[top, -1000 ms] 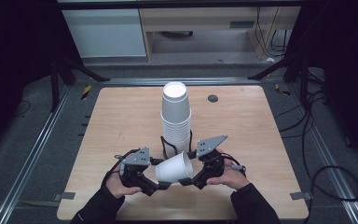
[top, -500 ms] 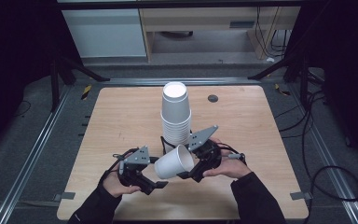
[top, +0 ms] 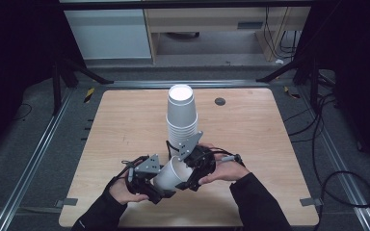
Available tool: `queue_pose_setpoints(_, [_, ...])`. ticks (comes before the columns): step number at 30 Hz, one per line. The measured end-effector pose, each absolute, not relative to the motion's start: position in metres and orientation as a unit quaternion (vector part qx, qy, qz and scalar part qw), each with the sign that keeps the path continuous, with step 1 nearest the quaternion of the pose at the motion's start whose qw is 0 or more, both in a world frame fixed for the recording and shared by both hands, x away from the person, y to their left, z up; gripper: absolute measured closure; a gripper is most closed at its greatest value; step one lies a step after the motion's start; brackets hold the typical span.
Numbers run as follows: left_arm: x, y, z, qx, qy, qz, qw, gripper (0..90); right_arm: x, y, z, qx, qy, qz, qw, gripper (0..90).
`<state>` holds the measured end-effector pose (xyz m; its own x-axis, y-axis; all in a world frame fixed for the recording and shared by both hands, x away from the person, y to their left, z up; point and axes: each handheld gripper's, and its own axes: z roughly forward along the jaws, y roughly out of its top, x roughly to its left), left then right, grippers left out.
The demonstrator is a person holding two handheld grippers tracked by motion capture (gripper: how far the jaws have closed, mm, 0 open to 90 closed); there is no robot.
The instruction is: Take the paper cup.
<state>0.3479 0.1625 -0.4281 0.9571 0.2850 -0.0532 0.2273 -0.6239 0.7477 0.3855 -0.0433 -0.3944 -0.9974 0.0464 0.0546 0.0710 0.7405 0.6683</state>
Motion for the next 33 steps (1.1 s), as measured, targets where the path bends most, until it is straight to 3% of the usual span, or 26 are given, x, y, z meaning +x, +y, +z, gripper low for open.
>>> queue_pose_setpoints(11, [0.349, 0.163, -0.429, 0.899, 0.150, 0.037, 0.410, 21.1, 0.385, -0.038, -0.395, -0.029, -0.932, -0.360, 0.020, 7.9])
queue_pose_setpoints(33, [0.349, 0.170, -0.425, 0.891, 0.151, 0.039, 0.427, 22.0, 0.383, -0.058, -0.388, -0.056, -0.907, -0.418, 0.004, 2.2])
